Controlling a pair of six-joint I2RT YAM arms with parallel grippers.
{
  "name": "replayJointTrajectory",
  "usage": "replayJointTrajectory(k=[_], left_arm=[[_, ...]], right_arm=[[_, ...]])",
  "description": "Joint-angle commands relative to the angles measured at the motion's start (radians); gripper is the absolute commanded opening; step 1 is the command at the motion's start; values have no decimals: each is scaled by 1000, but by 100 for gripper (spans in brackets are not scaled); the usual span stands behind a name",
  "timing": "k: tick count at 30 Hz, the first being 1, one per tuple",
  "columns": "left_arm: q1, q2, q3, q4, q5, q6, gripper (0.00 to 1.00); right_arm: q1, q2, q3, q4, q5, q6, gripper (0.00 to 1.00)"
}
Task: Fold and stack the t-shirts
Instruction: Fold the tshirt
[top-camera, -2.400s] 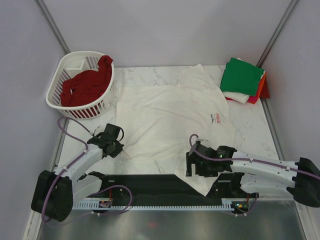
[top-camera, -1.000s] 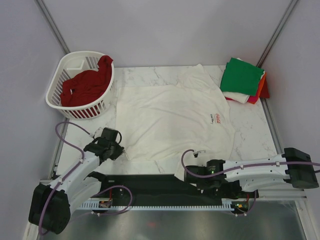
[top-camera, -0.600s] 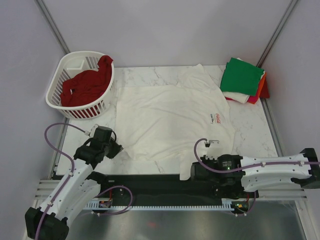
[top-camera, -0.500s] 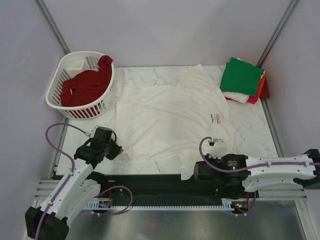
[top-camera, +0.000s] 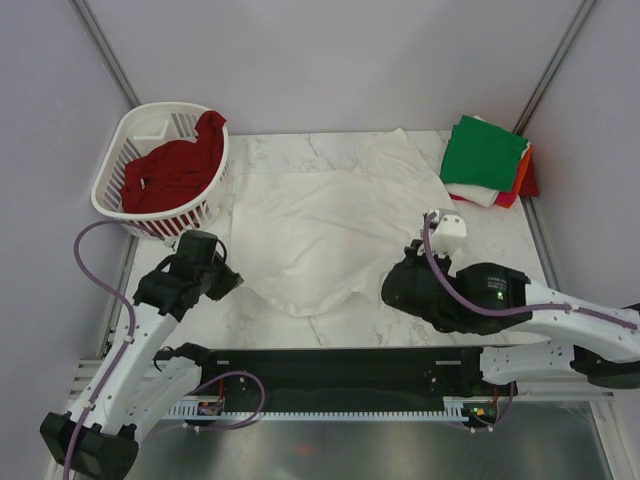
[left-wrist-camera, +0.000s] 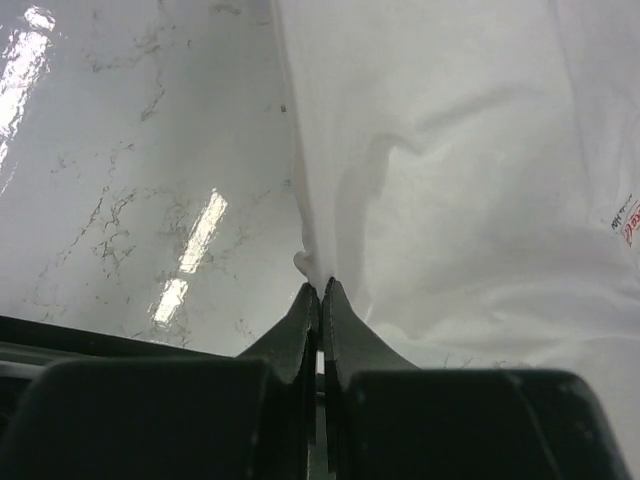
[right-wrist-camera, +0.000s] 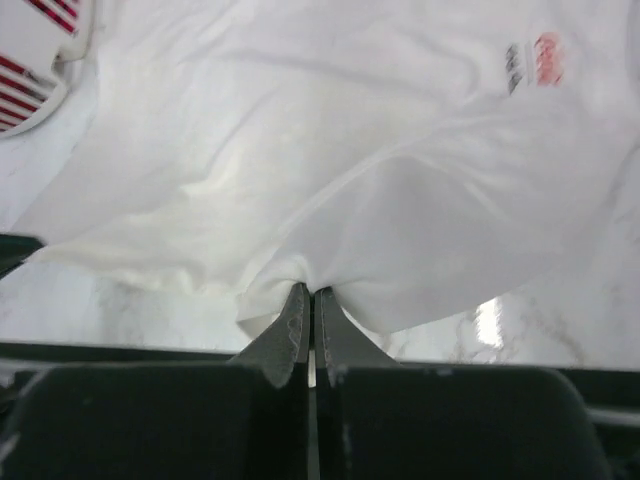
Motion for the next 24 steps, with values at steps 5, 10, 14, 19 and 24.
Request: replayJointTrajectory(k=[5,10,14,19,24], left_arm=[[-1,138,151,-17,-38,136,2],[8,194,225,-17,-67,196,2],[18,288,269,-17,-104,230,2],[54,395,358,-6,-131,277,2],[103,496,441,10,-124,312,2]], right_arm=[[-402,7,-19,325,-153,-627,0],[-484,75,30,338,-158,-730,0],[-559,107,12,379,-200,-784,0],[-707,161,-13,416,-265,-839,0],[-853,182,-26,473,-322,-882,0]])
